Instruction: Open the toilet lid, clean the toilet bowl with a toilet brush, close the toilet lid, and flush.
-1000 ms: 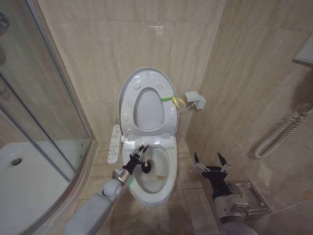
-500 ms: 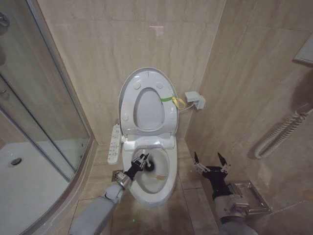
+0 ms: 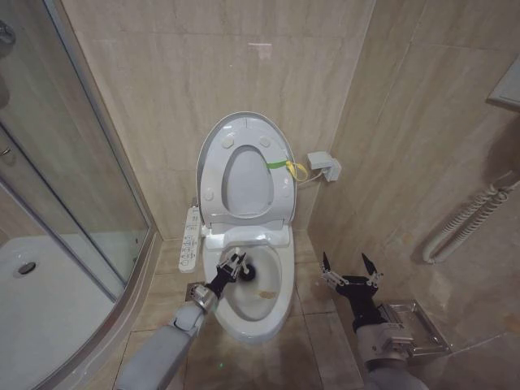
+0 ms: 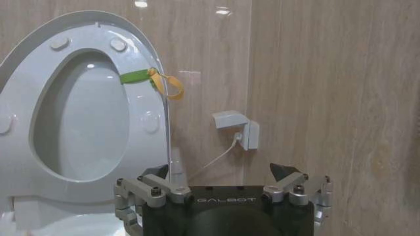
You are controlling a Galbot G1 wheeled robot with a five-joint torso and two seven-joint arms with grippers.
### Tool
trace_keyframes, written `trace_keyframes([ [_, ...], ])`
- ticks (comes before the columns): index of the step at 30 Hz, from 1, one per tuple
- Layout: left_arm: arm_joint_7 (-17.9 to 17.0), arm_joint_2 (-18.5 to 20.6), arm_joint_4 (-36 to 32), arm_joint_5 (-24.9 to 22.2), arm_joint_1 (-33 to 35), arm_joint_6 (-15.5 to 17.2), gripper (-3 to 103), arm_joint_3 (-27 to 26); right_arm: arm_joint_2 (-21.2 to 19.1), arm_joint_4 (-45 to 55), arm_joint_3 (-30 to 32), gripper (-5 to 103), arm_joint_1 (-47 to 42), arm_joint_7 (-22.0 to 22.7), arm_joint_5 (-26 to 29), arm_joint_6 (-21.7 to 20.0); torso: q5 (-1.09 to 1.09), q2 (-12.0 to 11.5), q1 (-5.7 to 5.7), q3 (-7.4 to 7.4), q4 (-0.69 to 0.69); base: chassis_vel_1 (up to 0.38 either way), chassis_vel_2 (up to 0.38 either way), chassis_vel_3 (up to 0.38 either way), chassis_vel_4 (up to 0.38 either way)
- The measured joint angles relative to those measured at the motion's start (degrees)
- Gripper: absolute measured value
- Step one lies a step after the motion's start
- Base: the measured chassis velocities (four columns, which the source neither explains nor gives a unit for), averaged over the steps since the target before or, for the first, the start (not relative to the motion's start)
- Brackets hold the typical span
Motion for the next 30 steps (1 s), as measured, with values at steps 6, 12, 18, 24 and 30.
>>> trace_keyframes([
  [6, -2.69, 1.66, -9.5, 2.5, 1.61, -0.16, 19, -1.11, 0.0, 0.0, 0.0, 100, 0.0, 0.0, 0.0, 0.0, 0.0, 0.0, 0.0, 0.0, -0.01, 0.0, 0.0, 0.0, 0.0],
  [12, -4.49, 3.47, -20.02, 2.53, 5.26, 1.93, 19, -0.52, 0.0, 0.0, 0.0, 100, 0.0, 0.0, 0.0, 0.0, 0.0, 0.01, 0.0, 0.0, 0.0, 0.0, 0.0, 0.0, 0.0],
  [18, -5.32, 4.22, -28.42, 3.77, 8.93, 3.38, 19, 0.29, 0.0, 0.0, 0.0, 100, 0.0, 0.0, 0.0, 0.0, 0.0, 0.01, -0.01, 0.0, 0.0, 0.0, 0.0, 0.0, 0.0],
  [24, -5.98, 3.55, -29.25, 3.68, 9.12, 4.32, 19, 1.73, 0.0, 0.0, 0.0, 100, 0.0, 0.0, 0.0, 0.0, 0.0, 0.01, -0.01, 0.0, 0.0, 0.0, 0.0, 0.0, 0.0],
  [30, -5.08, 1.3, -23.0, 1.88, 7.5, 2.58, 19, 3.39, 0.0, 0.0, 0.0, 100, 0.0, 0.0, 0.0, 0.0, 0.0, 0.01, 0.0, 0.0, 0.0, 0.0, 0.0, 0.0, 0.0],
])
